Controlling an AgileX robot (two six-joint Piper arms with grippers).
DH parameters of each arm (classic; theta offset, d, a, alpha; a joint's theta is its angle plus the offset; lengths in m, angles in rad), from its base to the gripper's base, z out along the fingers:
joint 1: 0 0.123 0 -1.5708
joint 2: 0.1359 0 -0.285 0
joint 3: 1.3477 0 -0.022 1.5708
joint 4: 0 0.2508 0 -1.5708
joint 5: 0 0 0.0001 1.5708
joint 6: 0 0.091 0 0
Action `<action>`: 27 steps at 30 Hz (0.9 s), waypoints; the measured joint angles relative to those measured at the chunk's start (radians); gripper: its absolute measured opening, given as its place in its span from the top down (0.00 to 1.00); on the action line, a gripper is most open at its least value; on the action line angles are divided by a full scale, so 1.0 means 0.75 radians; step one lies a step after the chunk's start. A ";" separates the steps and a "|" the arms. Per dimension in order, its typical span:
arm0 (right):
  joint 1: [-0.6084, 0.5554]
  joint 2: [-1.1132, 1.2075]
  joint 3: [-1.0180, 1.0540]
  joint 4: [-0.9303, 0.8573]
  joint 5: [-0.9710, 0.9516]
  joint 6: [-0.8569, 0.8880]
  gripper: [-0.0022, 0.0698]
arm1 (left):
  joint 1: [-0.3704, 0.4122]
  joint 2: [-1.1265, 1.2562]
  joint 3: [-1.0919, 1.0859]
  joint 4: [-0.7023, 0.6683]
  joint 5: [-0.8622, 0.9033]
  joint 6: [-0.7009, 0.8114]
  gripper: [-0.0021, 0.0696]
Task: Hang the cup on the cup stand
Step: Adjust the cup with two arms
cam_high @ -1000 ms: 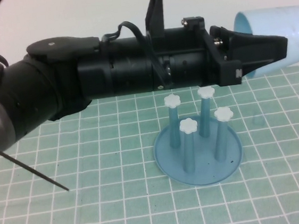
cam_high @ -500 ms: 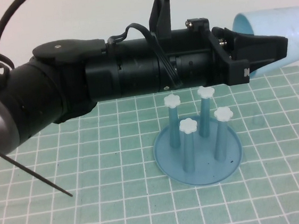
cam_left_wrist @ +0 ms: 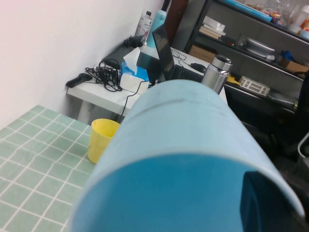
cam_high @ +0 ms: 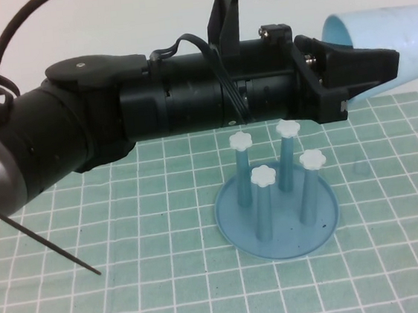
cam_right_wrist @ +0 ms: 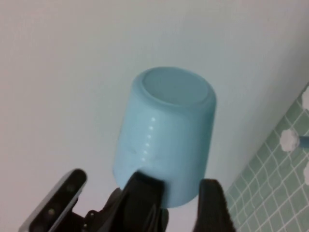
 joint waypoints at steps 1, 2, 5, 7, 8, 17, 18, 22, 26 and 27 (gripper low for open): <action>0.000 0.033 -0.022 0.000 0.011 -0.010 0.38 | 0.000 0.000 0.000 0.000 0.000 0.000 0.96; 0.000 0.065 -0.044 0.000 0.021 -0.016 0.37 | 0.000 0.000 0.000 0.000 0.000 0.000 0.96; 0.000 0.152 -0.141 0.000 0.027 -0.039 0.36 | 0.000 0.000 0.000 0.000 0.000 0.003 0.96; 0.000 0.207 -0.202 0.000 0.030 -0.045 0.35 | 0.000 0.000 0.000 0.000 0.000 0.012 0.96; 0.000 0.228 -0.226 0.000 0.030 -0.047 0.35 | 0.000 0.000 0.000 0.000 0.000 0.018 0.96; 0.000 0.416 -0.381 0.000 0.143 -0.032 0.06 | 0.000 0.000 0.000 0.000 -0.014 0.029 0.96; 0.000 0.431 -0.387 0.000 0.146 -0.030 0.04 | 0.000 0.000 0.000 0.000 -0.014 0.029 0.96; 0.000 0.480 -0.392 0.000 0.140 -0.025 0.02 | 0.000 0.000 0.000 0.000 0.004 0.029 0.96; 0.000 0.528 -0.397 0.000 0.128 0.015 0.02 | 0.000 0.000 0.001 0.002 0.006 0.030 0.96; 0.000 0.538 -0.399 0.000 0.128 0.028 0.02 | 0.000 0.000 0.003 0.005 0.003 0.030 0.96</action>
